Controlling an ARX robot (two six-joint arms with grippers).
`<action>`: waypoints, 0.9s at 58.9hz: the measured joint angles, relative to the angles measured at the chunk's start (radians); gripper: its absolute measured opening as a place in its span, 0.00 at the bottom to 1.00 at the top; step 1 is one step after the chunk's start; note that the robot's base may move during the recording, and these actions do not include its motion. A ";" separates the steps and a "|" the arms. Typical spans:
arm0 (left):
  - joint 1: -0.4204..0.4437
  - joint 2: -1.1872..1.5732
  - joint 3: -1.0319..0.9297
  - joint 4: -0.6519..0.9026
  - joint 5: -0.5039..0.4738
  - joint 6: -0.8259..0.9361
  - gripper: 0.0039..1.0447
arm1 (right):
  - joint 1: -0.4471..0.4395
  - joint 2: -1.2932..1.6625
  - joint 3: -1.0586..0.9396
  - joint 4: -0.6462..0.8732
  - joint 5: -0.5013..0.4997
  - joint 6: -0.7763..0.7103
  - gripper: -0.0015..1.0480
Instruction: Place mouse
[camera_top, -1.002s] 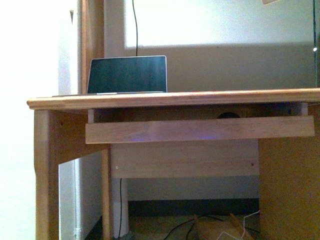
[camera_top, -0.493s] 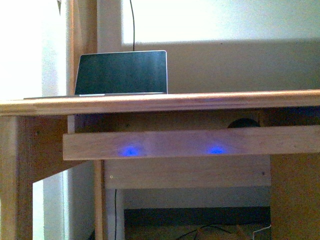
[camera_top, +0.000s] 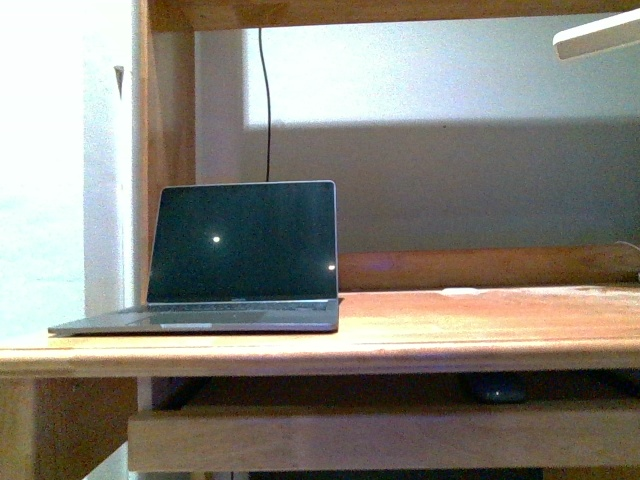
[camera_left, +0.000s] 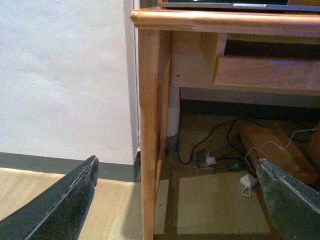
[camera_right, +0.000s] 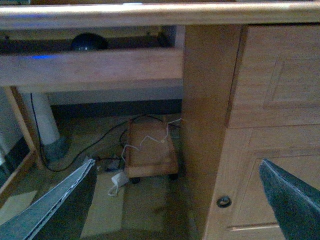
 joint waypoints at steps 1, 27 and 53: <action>0.000 0.000 0.000 0.000 0.000 0.000 0.93 | 0.000 0.000 0.000 0.000 -0.001 -0.001 0.93; -0.048 0.160 0.077 -0.187 0.055 -0.053 0.93 | 0.000 0.000 0.000 0.000 0.000 -0.001 0.93; -0.211 1.072 0.198 0.690 0.139 0.972 0.93 | 0.000 0.000 0.000 0.000 -0.001 -0.001 0.93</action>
